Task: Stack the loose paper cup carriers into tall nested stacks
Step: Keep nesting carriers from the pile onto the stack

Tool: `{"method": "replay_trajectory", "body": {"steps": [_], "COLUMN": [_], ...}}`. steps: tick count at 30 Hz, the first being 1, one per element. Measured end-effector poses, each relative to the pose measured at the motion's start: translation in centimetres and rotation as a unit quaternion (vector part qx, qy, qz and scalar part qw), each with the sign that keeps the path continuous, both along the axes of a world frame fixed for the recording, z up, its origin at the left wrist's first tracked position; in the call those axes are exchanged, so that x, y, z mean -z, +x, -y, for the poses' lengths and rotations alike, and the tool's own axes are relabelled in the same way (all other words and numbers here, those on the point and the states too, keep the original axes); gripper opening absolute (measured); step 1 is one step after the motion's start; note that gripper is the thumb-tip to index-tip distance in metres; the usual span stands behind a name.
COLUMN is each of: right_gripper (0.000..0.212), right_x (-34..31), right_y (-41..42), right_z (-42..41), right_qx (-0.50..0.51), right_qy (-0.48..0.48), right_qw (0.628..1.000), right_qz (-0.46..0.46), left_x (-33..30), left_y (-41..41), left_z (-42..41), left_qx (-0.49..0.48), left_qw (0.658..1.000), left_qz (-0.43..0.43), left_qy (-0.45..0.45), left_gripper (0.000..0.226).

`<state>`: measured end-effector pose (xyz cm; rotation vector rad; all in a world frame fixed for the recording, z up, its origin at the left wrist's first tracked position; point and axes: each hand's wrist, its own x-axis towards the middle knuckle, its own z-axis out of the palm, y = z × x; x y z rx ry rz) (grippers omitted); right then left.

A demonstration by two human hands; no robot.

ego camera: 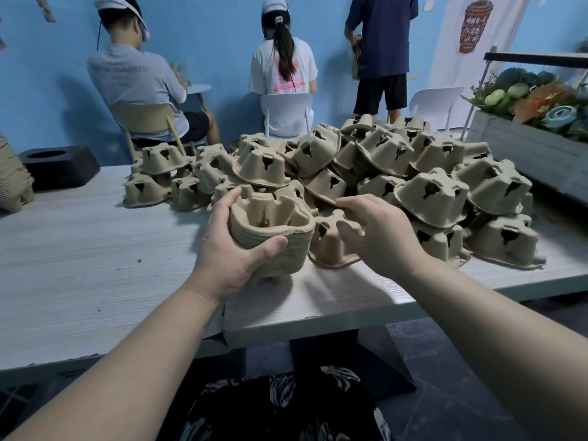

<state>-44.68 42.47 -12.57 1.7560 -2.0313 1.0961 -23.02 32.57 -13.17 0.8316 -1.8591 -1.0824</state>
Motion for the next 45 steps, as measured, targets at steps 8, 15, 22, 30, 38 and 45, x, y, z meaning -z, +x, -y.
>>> {"method": "replay_trajectory", "body": {"steps": [8,15,22,30,38,45], "right_gripper": [0.074,0.047,0.03,0.027,0.049,0.065], "right_x": [0.4,0.6,-0.2,-1.5,-0.5,-1.3], "right_y": [-0.3,0.1,-0.2,-1.0,-0.5,-0.7], "right_z": [3.0,3.6,2.8,1.7,0.0,-0.2], "right_qx": [0.079,0.075,0.095,0.119,0.139,0.099], "right_qy": [0.203,0.278,0.201,0.118,0.083,0.162], "right_qw": [0.976,0.958,0.975,0.984,0.985,0.981], "right_qz": [0.001,-0.019,0.004,0.063,0.066,-0.032], "left_x": [-0.2,0.2,0.3,0.2,0.2,-0.1], "left_y": [0.1,0.7,0.8,0.7,0.8,0.5], "left_z": [0.4,0.8,0.8,0.6,0.5,0.5], "left_qx": [-0.004,-0.015,-0.012,-0.012,-0.018,-0.014], "left_qw": [1.0,0.999,0.999,0.999,0.999,0.999], "left_qz": [0.016,0.03,0.029,0.028,0.032,0.04], "left_qy": [-0.012,-0.016,-0.012,-0.012,-0.017,-0.015], "left_gripper": [0.11,0.116,0.117,0.116,0.116,0.117]}}
